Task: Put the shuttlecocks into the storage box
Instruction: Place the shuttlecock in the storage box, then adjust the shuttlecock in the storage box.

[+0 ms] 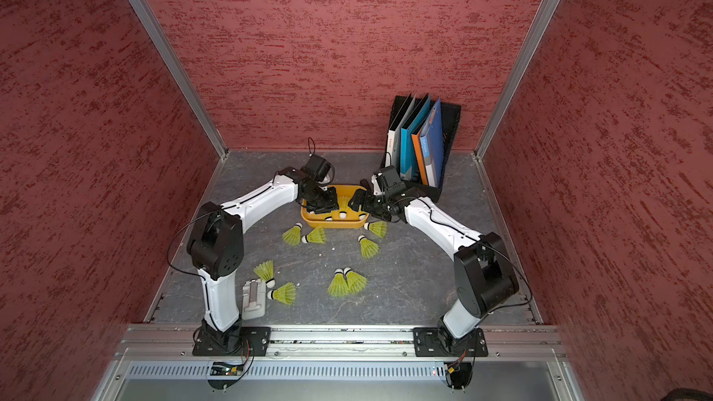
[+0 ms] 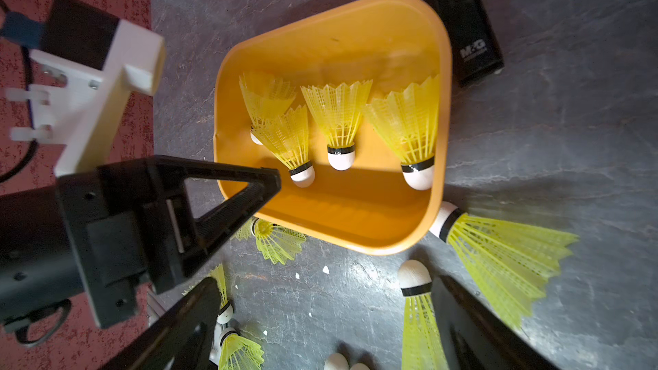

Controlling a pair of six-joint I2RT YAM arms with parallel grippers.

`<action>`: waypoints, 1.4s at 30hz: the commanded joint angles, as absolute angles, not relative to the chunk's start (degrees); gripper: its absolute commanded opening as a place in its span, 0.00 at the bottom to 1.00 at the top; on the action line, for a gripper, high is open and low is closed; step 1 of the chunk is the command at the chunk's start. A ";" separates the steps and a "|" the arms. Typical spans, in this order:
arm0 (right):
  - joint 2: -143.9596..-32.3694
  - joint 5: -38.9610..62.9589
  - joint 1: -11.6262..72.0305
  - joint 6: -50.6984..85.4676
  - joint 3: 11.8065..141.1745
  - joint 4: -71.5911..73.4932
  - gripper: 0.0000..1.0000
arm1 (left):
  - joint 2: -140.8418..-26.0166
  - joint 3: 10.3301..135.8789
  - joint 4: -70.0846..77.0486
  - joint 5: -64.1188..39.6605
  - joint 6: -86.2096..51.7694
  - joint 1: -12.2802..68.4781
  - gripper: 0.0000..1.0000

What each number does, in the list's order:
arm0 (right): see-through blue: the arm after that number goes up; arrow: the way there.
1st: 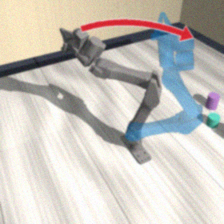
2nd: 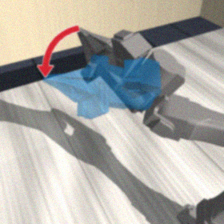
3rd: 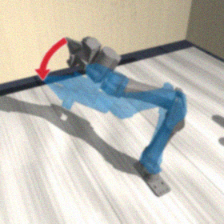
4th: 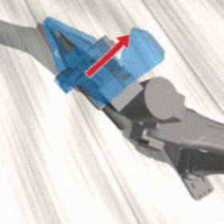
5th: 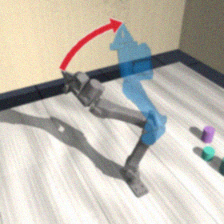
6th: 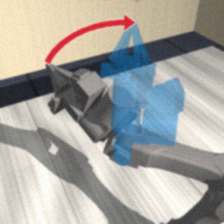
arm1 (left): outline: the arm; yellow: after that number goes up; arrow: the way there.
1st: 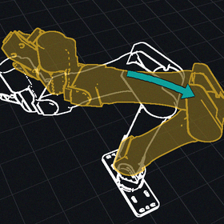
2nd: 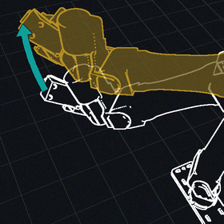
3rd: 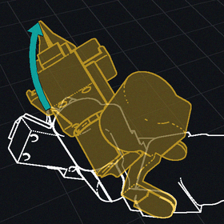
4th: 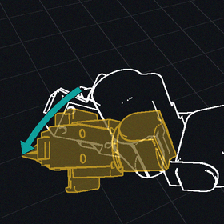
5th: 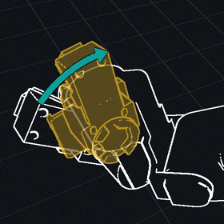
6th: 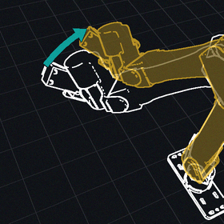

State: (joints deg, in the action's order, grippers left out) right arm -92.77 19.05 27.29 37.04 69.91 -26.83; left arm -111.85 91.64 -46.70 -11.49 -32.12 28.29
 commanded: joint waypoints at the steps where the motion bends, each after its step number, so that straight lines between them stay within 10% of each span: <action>1: -92.49 18.36 27.76 36.35 69.86 -26.31 0.95 | -110.66 89.82 -47.46 -9.29 -31.82 25.58 0.36; 14: -92.64 17.65 28.48 35.60 70.75 -27.43 0.95 | -112.37 90.72 -52.08 -5.91 -27.42 23.86 0.09; 42: -94.31 17.95 29.62 34.01 73.99 -28.42 0.95 | -125.09 101.89 -55.74 -0.58 -23.05 25.40 0.06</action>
State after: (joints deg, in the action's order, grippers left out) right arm -94.41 18.83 29.43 34.83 72.60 -28.16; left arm -123.63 99.83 -54.59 -2.02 -24.67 24.88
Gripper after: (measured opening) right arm 0.955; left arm 0.065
